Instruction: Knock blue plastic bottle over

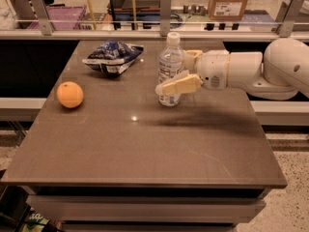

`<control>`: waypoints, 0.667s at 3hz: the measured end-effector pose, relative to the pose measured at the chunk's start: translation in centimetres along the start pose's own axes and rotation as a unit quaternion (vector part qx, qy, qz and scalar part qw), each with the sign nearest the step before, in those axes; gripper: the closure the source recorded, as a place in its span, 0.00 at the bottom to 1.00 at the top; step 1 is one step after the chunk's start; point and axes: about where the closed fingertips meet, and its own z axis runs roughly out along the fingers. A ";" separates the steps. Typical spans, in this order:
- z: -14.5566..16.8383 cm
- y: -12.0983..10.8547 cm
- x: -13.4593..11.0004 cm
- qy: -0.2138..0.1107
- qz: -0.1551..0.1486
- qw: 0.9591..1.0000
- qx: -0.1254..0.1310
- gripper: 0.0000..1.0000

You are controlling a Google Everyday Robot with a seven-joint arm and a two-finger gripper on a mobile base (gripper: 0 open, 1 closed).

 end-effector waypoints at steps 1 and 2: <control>0.2 0.1 -0.1 0.000 -0.001 1.000 -0.002 0.40; 0.4 0.3 -0.2 -0.001 -0.001 1.000 -0.004 0.64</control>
Offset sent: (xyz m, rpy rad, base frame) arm -0.0004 0.0026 0.0002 0.0003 -0.0004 0.0046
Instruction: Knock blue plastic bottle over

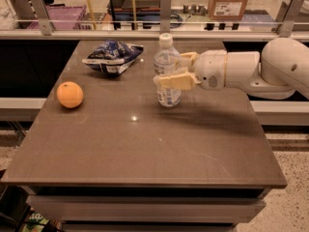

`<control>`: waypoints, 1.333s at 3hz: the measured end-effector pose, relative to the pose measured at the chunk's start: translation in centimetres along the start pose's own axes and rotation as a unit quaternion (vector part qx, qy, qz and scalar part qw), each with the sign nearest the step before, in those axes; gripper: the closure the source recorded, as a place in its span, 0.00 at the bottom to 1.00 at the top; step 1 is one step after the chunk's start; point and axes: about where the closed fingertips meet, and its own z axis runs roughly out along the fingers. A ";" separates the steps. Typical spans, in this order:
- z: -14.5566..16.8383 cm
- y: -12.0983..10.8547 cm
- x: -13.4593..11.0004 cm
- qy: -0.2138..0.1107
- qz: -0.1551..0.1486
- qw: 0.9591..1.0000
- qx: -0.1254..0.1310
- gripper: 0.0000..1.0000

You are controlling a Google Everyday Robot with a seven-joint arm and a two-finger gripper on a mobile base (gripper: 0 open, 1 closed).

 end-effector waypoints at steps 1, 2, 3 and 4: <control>0.2 0.1 -0.1 0.000 -0.001 1.000 -0.002 0.87; 0.4 0.2 -0.2 -0.001 -0.001 1.000 -0.004 1.00; 0.4 0.3 -0.2 0.000 -0.001 1.000 -0.004 1.00; -0.5 0.1 -0.9 0.018 -0.003 1.000 0.002 1.00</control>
Offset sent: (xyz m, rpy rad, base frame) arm -0.0004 0.0022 0.0002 0.0001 -0.0002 0.0037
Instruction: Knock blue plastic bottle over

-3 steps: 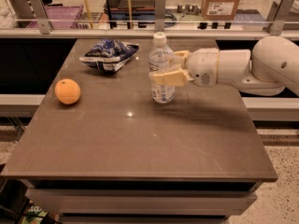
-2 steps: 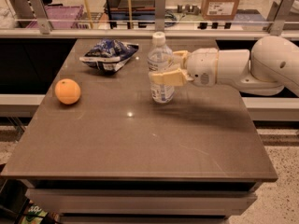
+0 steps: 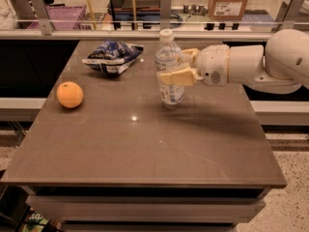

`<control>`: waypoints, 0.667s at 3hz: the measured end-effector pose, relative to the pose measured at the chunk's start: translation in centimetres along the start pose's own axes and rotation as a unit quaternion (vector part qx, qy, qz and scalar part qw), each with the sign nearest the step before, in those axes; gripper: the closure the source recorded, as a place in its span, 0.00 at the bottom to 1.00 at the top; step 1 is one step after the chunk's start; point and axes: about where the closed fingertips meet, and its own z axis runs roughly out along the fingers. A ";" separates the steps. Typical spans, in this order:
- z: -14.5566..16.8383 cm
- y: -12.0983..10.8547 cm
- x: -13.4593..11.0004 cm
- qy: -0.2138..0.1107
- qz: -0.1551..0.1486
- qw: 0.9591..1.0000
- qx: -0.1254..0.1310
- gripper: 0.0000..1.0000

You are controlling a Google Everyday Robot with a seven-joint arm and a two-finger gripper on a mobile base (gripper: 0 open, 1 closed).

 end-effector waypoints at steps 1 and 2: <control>-2.0 -0.4 -1.0 0.006 0.002 1.000 0.006 1.00; -3.9 -1.0 -1.7 0.020 0.007 1.000 0.015 1.00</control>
Offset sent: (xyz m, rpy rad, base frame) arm -0.0044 -0.0625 0.0395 -0.0614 0.0388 -0.0818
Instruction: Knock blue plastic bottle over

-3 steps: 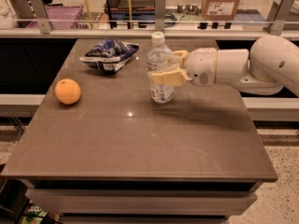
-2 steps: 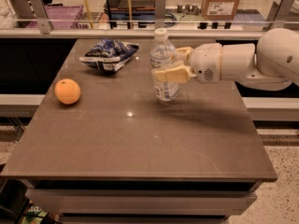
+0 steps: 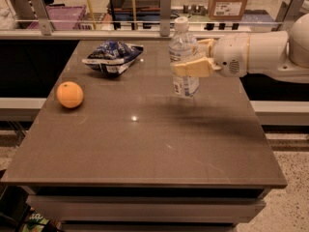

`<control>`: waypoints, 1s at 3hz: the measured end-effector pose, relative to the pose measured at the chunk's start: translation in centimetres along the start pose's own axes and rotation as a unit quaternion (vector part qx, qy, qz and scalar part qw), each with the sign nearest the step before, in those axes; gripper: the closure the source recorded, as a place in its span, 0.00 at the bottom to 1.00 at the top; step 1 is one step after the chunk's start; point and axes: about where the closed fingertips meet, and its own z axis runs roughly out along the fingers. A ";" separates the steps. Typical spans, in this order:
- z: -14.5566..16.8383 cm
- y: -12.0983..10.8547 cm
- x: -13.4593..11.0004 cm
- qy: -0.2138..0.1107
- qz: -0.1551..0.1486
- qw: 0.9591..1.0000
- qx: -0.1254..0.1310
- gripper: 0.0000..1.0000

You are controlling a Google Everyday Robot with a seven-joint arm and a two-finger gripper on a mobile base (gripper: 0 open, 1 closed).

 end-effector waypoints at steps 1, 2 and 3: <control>-1.3 -0.4 -0.2 0.012 0.007 1.000 0.005 1.00; -2.6 -0.6 0.6 0.052 0.029 0.998 0.005 1.00; -3.6 -0.3 2.0 0.115 0.054 0.992 0.015 1.00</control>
Offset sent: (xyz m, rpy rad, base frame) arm -0.0108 -0.0552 -0.0039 -0.1571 0.1964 -0.0823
